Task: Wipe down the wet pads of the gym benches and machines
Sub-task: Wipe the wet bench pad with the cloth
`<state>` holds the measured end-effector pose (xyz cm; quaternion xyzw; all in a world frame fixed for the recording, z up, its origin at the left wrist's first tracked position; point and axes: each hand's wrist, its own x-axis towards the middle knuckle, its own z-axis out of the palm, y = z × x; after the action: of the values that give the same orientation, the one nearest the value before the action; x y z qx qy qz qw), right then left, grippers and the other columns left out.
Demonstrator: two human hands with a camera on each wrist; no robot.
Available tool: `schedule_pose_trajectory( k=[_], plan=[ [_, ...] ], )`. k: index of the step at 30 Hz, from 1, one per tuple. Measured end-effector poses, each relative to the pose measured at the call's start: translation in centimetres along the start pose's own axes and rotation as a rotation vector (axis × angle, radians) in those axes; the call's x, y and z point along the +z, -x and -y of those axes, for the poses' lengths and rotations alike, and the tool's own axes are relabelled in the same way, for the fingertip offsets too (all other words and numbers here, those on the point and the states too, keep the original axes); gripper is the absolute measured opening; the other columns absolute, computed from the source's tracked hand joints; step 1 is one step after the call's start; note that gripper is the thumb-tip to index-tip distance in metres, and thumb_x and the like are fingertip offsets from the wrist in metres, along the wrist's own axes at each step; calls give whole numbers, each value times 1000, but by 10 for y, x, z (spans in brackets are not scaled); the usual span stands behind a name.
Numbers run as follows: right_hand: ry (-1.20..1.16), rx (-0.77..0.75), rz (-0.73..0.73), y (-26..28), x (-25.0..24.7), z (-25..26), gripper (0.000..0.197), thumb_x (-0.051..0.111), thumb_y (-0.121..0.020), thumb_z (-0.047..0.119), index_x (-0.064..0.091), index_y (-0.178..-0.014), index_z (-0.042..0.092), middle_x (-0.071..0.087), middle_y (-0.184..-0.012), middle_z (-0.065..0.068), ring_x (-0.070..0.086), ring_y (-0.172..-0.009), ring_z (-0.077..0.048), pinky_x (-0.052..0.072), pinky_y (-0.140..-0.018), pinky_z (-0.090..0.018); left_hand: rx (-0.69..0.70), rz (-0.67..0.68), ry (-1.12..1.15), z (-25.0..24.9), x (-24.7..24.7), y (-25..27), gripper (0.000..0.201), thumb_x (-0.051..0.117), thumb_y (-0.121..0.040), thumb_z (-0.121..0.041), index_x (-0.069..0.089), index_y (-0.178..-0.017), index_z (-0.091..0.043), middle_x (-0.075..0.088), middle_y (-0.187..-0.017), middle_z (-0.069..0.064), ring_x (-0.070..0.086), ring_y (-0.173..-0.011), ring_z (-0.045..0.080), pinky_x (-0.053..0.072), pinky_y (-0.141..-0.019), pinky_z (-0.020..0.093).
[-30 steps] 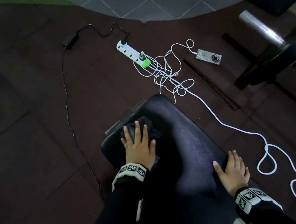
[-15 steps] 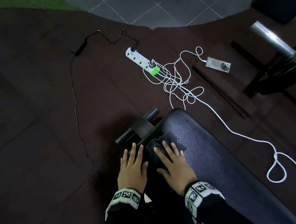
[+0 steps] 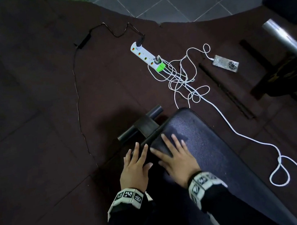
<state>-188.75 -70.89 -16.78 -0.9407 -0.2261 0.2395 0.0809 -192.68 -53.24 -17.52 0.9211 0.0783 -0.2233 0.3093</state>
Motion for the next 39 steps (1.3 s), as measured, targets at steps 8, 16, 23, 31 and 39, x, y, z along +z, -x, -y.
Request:
schedule_pose_trajectory(
  k=[8, 16, 23, 31, 39],
  plan=[
    [-150, 222, -24, -44, -41, -87, 60, 0, -83, 59, 4, -142, 47, -2, -158, -1, 0, -145, -28, 10, -117, -46, -8, -23, 12, 1, 3, 2, 64, 46, -97, -39, -1, -142, -40, -4, -148, -22, 5, -147, 19, 0, -114, 26],
    [10, 173, -45, 40, 3, -54, 48, 5, -100, 42, 8, -147, 39, 18, -155, -14, 22, -136, -43, 24, -108, -50, 2, -70, -1, 5, 9, 2, 67, 60, -91, -32, 20, -144, -35, 15, -149, -14, 27, -141, 30, 18, -112, 37],
    [33, -28, 105, -22, -18, -11, 58, 28, -85, 40, 25, -142, 46, 24, -154, -6, 28, -138, -34, 19, -107, -45, 5, -34, 10, 4, 9, 0, 65, 54, -94, -33, 12, -144, -34, 8, -150, -14, 18, -145, 28, 8, -113, 33],
    [-157, 290, -14, -38, -43, -94, 49, 26, -100, 40, 4, -143, 50, -4, -158, -1, 1, -144, -29, 21, -115, -43, 3, -40, 13, 4, 9, 1, 64, 52, -94, -35, 11, -144, -38, 6, -150, -17, 15, -146, 25, 7, -115, 32],
    [-20, 233, -32, 21, -9, -48, 48, 11, -98, 42, 15, -147, 39, 26, -152, -17, 31, -133, -44, 36, -101, -53, 71, -136, -103, 2, 13, 4, 70, 74, -80, -24, 38, -141, -25, 44, -145, 7, 48, -126, 39, 41, -102, 51]
  ],
)
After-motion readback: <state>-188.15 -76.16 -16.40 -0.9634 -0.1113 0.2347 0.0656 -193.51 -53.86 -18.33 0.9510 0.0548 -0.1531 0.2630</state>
